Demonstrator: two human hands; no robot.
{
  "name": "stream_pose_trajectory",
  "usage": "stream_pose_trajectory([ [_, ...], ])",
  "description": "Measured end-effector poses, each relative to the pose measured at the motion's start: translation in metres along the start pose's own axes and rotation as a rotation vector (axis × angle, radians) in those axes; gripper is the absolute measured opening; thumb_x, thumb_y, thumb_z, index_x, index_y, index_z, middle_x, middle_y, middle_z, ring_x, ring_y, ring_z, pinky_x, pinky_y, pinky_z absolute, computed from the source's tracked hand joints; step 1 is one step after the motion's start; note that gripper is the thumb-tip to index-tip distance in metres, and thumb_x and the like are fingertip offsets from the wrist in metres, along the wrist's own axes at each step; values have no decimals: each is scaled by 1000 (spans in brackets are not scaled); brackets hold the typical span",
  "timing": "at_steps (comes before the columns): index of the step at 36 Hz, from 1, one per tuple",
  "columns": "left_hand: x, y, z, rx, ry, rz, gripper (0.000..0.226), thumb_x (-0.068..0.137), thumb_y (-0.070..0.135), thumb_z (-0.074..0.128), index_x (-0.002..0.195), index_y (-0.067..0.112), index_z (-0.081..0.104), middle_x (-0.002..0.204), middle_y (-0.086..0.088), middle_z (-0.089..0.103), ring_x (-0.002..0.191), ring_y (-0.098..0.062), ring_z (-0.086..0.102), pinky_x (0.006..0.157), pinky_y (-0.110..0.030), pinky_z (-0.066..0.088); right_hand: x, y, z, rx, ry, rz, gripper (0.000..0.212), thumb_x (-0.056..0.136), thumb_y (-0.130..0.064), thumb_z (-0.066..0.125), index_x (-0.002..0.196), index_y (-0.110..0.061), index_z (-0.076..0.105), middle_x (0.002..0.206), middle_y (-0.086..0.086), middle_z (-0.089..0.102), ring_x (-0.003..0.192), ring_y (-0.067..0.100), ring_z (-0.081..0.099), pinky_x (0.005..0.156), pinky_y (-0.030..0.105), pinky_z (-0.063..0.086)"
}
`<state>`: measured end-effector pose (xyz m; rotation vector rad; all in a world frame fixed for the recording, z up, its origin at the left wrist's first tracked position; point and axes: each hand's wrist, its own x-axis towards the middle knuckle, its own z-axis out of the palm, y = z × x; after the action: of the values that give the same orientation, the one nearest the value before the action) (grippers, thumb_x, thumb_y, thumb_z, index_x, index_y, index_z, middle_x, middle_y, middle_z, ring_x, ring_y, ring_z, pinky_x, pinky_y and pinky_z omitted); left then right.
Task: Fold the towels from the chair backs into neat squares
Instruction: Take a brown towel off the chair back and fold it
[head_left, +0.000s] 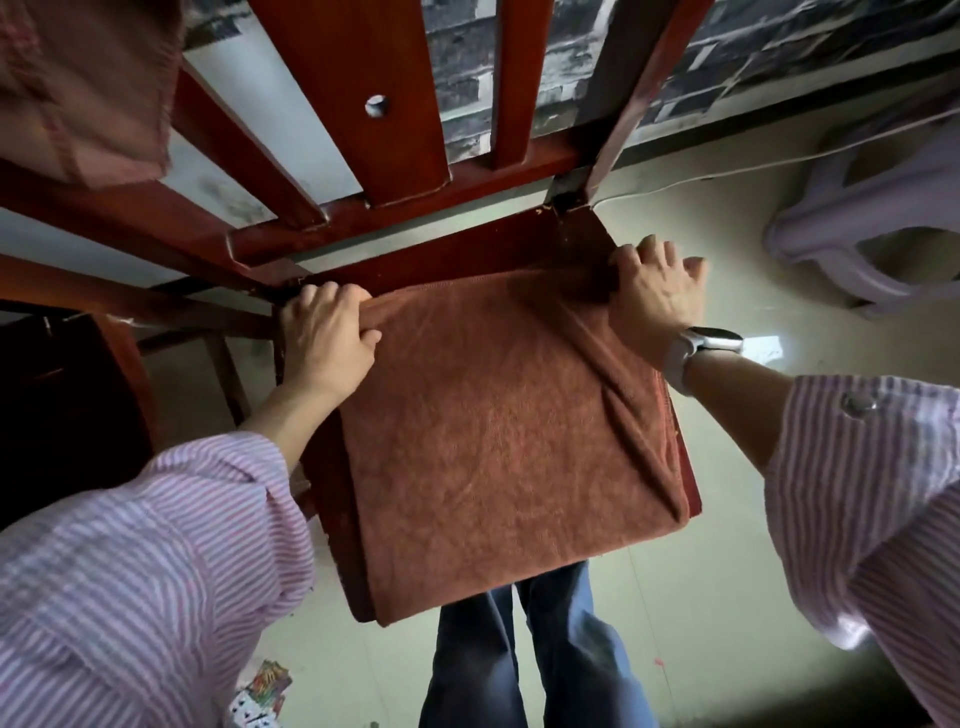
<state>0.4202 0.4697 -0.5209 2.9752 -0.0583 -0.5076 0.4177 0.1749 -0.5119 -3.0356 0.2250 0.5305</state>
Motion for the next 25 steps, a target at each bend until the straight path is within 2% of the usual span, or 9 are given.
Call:
stream_pose_trajectory([
  [6,-18,-1,-25,-505,-89,11,11,84,14,63,93,9,67,96,-4,61,96,-24,59,82,-26,39,-24,12,-11,520,-47,-10,21,84,-9,55,102,-10,66,105,11,63,97,27,57,83,32,40],
  [8,-26,-2,-44,-653,-442,-32,6,83,13,64,83,20,66,84,3,62,88,-16,59,78,-22,39,-35,25,-27,724,-282,-42,16,82,-5,61,85,-17,70,86,2,68,77,6,60,75,25,40],
  [11,-39,-14,-66,-808,-1207,-36,6,73,18,74,79,17,72,83,-5,70,78,-13,63,76,-20,47,-52,45,-54,781,-988,-92,18,81,-13,66,69,-25,68,65,-9,67,63,-1,60,69,25,47],
  [13,-41,-20,-67,-772,-1385,-71,16,64,23,79,78,18,75,85,-3,72,79,-13,66,75,-21,51,-57,54,-59,749,-1304,-3,11,82,-10,66,78,-20,68,70,-7,69,66,6,64,64,21,50],
  [15,-36,-22,-57,-583,-1188,-54,8,72,20,75,78,25,74,87,3,72,86,-12,64,82,-25,49,-56,57,-52,618,-1209,30,5,81,-11,67,85,-14,68,73,-3,67,64,9,62,60,15,49],
  [17,-25,-21,-37,-435,-781,-58,8,79,18,70,87,21,71,95,2,68,96,-16,61,89,-28,43,-47,56,-38,483,-802,-12,6,83,-11,63,88,-12,67,73,1,63,65,13,56,56,9,42],
  [20,-21,-14,-16,-412,-304,-104,14,82,16,67,94,10,71,107,-7,63,105,-25,56,93,-28,37,-36,51,-19,527,-323,28,15,83,-7,59,94,-8,69,87,11,63,84,27,57,75,29,44],
  [22,-22,-12,-5,-345,-137,-84,16,83,11,64,97,5,70,121,-9,56,115,-27,48,99,-27,30,-33,48,-13,498,-175,19,19,83,-8,59,100,-8,68,101,13,61,100,32,55,88,37,43],
  [25,-26,-13,6,-277,-80,-53,17,85,8,61,99,3,69,137,-8,47,129,-29,36,108,-33,23,-27,44,-7,456,-129,-81,26,84,-8,57,106,-14,67,129,12,50,122,33,42,105,38,33],
])
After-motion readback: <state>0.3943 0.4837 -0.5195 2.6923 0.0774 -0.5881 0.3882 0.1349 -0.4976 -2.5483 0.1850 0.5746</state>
